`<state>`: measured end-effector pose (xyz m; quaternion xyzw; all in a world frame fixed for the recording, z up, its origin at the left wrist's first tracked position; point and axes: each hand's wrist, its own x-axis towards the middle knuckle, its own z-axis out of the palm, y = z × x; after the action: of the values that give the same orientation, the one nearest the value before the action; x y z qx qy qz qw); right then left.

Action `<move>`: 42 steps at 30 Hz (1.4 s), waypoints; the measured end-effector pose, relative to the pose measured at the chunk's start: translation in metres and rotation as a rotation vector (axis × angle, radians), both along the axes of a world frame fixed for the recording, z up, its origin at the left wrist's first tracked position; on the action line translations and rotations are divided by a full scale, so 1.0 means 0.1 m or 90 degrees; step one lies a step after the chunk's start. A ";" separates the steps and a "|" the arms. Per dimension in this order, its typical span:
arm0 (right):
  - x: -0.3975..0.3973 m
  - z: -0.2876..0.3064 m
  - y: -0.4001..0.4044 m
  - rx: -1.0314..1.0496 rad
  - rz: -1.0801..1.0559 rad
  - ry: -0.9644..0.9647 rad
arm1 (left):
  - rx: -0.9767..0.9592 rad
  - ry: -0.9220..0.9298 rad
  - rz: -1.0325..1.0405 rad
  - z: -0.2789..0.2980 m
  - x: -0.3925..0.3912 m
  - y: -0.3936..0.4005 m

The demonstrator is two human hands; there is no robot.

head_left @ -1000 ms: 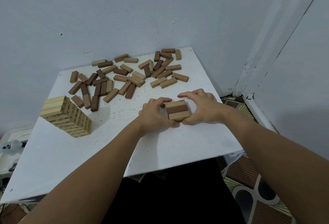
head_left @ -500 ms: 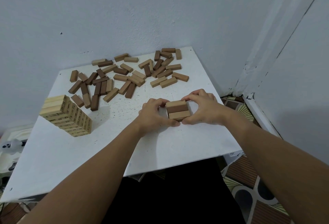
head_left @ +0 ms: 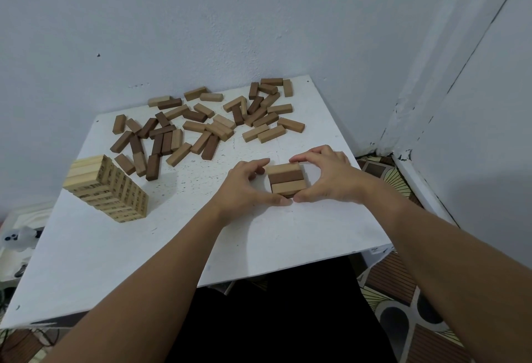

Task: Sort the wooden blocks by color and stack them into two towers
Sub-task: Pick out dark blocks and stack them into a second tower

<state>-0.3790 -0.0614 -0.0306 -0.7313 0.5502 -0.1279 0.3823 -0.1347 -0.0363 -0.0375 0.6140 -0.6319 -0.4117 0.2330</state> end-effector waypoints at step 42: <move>-0.05 0.03 0.00 0.052 0.000 -0.042 | 0.057 0.128 0.030 0.07 0.16 0.01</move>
<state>-0.3839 -0.0609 -0.0279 -0.7104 0.5423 -0.1293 0.4296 -0.1187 -0.0352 -0.0309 0.5938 -0.5716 -0.4939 0.2770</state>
